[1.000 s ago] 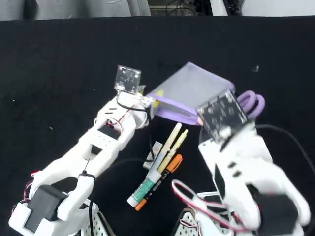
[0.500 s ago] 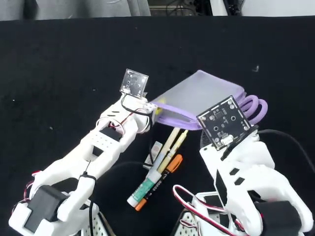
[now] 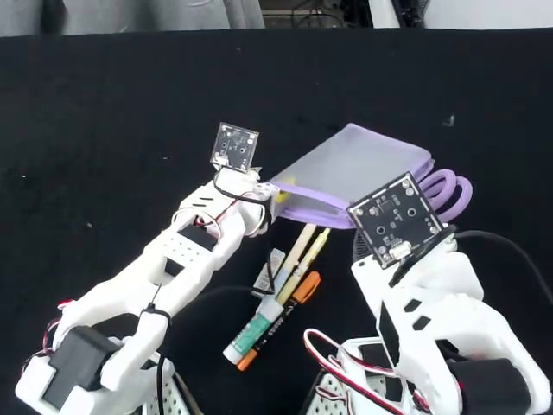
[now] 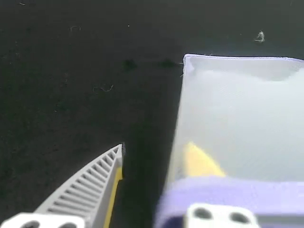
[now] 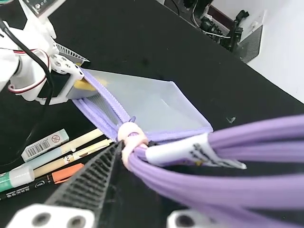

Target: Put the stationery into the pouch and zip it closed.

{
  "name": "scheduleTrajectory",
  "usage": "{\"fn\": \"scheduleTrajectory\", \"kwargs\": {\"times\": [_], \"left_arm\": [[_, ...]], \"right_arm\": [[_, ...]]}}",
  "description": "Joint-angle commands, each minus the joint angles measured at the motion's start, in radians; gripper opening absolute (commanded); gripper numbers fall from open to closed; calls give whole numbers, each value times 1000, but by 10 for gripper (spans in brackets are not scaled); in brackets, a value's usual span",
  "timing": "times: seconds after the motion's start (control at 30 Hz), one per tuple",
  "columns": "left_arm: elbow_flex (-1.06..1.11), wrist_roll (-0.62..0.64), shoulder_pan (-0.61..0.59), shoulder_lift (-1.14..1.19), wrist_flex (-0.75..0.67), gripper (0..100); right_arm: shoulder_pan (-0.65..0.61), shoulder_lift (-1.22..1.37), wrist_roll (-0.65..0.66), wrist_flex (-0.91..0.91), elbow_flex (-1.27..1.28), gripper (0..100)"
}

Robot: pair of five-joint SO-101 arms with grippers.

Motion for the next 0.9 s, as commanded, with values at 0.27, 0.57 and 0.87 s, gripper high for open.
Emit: {"fn": "scheduleTrajectory", "kwargs": {"times": [0.27,0.57,0.87], "left_arm": [[-28,11,-2,-21,6,28],[-154,17,-50,-170,344,28],[-453,18,-199,-213,736,28]], "right_arm": [[-8,12,-21,-6,-7,81],[-8,12,-115,-124,44,292],[-8,4,-115,-103,-31,290]]}}
